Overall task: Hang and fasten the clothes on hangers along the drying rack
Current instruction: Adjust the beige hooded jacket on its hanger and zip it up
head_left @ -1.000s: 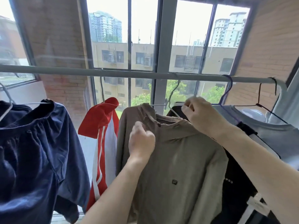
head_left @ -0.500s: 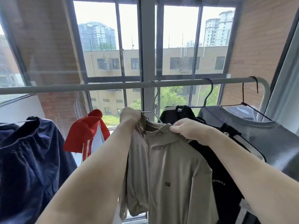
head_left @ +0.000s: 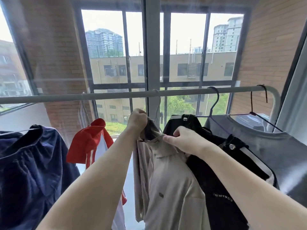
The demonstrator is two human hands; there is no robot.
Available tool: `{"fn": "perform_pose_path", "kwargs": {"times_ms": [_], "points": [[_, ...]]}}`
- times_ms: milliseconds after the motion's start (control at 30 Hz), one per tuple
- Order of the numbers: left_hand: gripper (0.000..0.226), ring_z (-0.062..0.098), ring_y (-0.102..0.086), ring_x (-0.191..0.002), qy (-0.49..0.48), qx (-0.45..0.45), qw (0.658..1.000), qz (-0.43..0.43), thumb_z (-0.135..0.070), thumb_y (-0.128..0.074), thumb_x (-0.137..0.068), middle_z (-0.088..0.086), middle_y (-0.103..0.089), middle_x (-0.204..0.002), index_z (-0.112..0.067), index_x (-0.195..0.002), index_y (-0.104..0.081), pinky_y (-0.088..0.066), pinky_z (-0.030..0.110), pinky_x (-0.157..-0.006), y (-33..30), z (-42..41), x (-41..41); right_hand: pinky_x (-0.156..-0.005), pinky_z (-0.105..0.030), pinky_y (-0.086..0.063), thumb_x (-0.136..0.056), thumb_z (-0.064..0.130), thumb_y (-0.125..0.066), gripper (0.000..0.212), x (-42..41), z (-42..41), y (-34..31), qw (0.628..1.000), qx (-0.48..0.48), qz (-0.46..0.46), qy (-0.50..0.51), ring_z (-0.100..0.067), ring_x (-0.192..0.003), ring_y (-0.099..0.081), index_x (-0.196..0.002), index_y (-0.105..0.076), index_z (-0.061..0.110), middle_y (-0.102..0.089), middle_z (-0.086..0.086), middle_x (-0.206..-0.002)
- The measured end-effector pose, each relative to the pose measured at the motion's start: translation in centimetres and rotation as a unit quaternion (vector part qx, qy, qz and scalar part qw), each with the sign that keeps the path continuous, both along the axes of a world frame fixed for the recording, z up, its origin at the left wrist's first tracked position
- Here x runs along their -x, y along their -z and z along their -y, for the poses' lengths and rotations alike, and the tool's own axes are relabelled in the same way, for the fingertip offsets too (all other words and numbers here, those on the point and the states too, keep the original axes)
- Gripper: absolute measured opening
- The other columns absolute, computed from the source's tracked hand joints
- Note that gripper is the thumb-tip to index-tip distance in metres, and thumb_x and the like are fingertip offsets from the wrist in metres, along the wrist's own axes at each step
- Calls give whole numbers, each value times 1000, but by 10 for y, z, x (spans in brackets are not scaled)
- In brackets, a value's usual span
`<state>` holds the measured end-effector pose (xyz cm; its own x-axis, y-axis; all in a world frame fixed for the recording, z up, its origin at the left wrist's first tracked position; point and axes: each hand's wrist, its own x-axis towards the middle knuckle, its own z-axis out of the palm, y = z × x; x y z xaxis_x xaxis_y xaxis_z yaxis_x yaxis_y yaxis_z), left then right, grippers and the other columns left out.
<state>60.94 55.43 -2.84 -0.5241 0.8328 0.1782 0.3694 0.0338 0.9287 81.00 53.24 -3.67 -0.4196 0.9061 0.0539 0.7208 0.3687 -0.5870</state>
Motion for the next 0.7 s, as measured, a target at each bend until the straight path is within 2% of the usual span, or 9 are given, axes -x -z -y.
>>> {"fn": "perform_pose_path", "kwargs": {"times_ms": [133, 233, 333, 400, 467, 533, 633, 700], "points": [[44, 27, -58, -107, 61, 1, 997, -38, 4, -33, -80, 9, -63, -110, -16, -105, -64, -52, 41, -97, 0, 7, -2, -56, -32, -59, -87, 61, -56, 56, 1, 2, 11, 991, 123, -22, -38, -23, -70, -69, -104, -62, 7, -66, -9, -90], [49, 30, -62, -106, 112, 31, 991, -69, 4, -33, -76, 10, -65, -112, -15, -108, -65, -54, 45, -96, -1, 10, -4, -58, -35, -61, -89, 57, -56, 52, 3, 3, 9, 987, 140, -28, -70, -27, -69, -71, -101, -66, 7, -71, -14, -91], [38, 26, -60, -105, 158, 40, 982, -96, 7, -40, -84, 0, -64, -102, -2, -107, -68, -53, 35, -90, -7, 14, -10, -64, -40, -62, -92, 48, -56, 44, 8, 6, 5, 987, 132, -45, -81, -30, -69, -71, -97, -66, 5, -70, -16, -83], [31, 24, -60, -105, 183, 40, 977, -103, 1, -47, -84, -4, -64, -100, -1, -105, -70, -51, 33, -90, -10, 19, -11, -67, -44, -62, -93, 45, -55, 42, 12, 7, 5, 987, 127, -46, -82, -32, -69, -71, -96, -66, 4, -69, -15, -77], [27, 21, -61, -104, 203, 39, 971, -116, -13, -53, -79, -4, -66, -103, -16, -97, -73, -51, 36, -92, -13, 24, -8, -67, -44, -62, -93, 44, -55, 42, 15, 10, 6, 987, 128, -48, -87, -30, -65, -71, -95, -66, 4, -69, -12, -72], [17, 20, -63, -104, 213, 39, 965, -151, -19, -58, -85, -2, -68, -105, -24, -93, -72, -53, 38, -93, -14, 25, -4, -66, -44, -62, -93, 43, -56, 42, 20, 14, 5, 986, 123, -53, -95, -30, -62, -71, -93, -67, 3, -70, -13, -73], [23, 28, -67, -90, 185, 18, 958, -217, -34, -58, -95, 17, -72, -101, -17, -96, -74, -55, 50, -89, -15, 27, -1, -58, -35, -61, -94, 35, -56, 36, 27, 21, 3, 987, 106, -59, -110, -21, -48, -66, -81, -68, 4, -68, -6, -60], [29, 28, -68, -84, 172, 15, 957, -235, -38, -57, -97, 21, -72, -97, -15, -94, -74, -56, 53, -87, -16, 28, 0, -56, -33, -60, -95, 31, -55, 34, 31, 24, 1, 987, 90, -57, -117, -16, -44, -62, -72, -67, 9, -64, 1, -48]]}}
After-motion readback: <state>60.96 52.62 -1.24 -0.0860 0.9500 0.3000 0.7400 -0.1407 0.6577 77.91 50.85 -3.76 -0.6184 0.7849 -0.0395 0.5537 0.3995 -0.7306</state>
